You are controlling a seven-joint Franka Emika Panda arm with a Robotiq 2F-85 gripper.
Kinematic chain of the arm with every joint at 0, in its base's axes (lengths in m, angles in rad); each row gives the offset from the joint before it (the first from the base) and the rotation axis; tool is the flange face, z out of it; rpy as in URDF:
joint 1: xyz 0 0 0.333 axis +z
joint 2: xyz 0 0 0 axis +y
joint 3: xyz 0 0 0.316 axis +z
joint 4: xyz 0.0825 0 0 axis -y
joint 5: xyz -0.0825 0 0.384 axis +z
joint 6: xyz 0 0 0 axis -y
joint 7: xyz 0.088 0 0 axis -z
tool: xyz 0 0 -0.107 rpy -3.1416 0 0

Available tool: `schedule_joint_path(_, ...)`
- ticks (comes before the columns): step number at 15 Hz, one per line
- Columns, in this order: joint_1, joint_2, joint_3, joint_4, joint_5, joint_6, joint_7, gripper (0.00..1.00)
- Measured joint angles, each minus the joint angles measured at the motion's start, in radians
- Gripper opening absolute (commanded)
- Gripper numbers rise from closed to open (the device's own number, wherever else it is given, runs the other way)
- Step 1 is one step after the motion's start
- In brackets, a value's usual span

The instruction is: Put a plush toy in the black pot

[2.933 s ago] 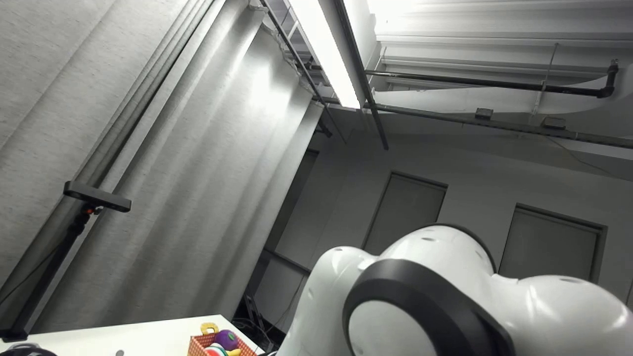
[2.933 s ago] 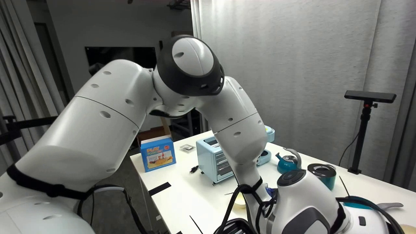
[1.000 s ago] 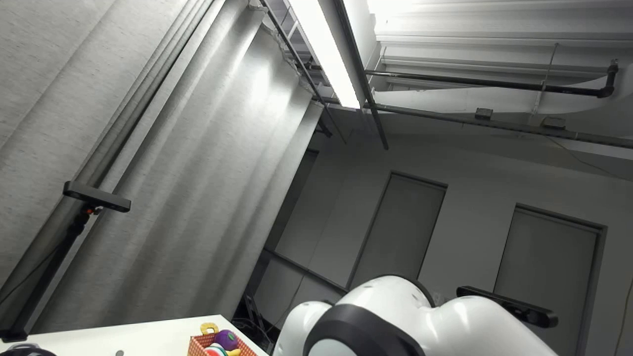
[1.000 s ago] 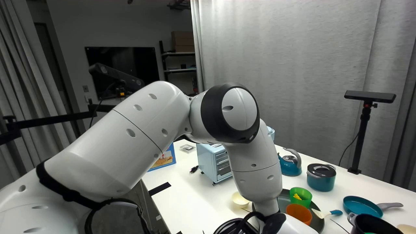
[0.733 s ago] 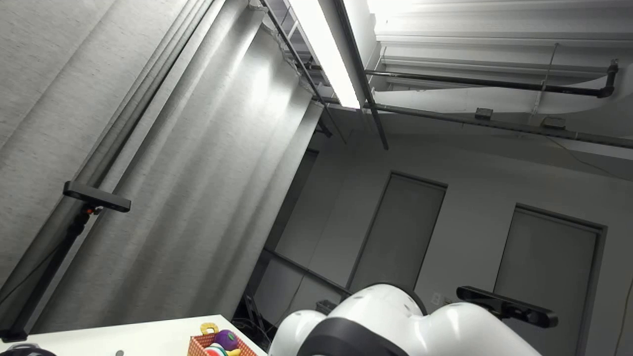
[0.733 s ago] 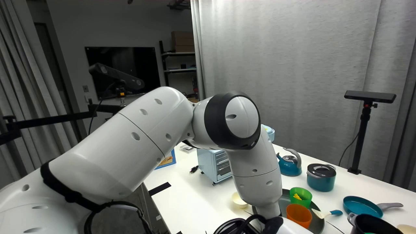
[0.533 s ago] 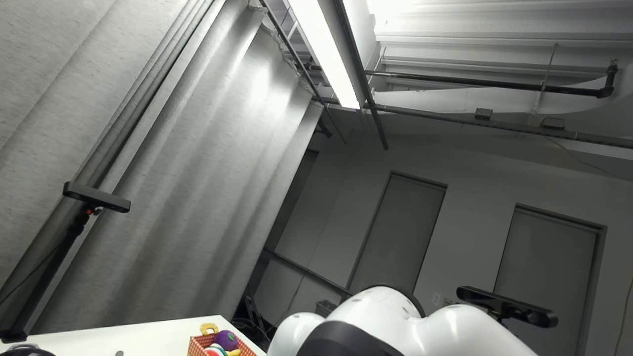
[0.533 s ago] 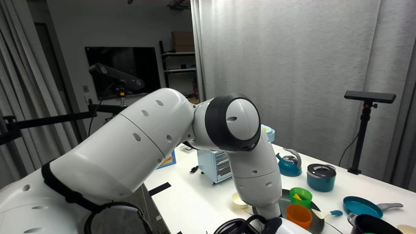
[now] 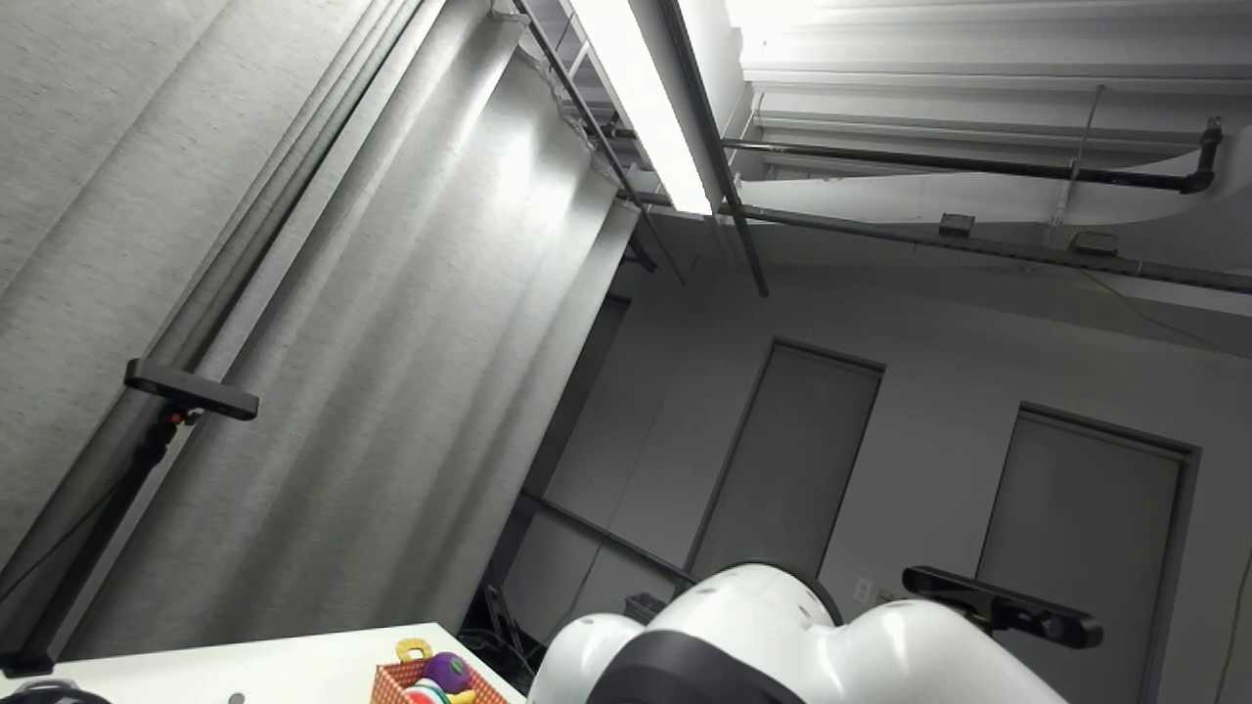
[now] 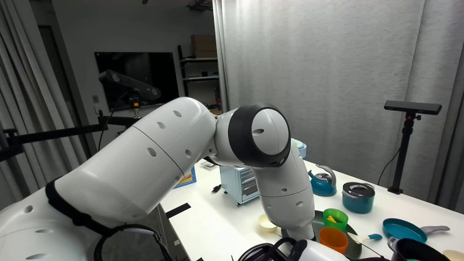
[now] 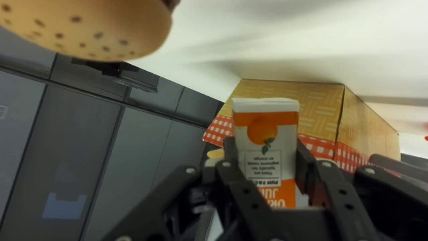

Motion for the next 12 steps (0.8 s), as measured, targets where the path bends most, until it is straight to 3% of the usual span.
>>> schedule_joint_path(12,-0.036,-0.035,0.078,0.055,0.081,0.033,-0.063,0.16)
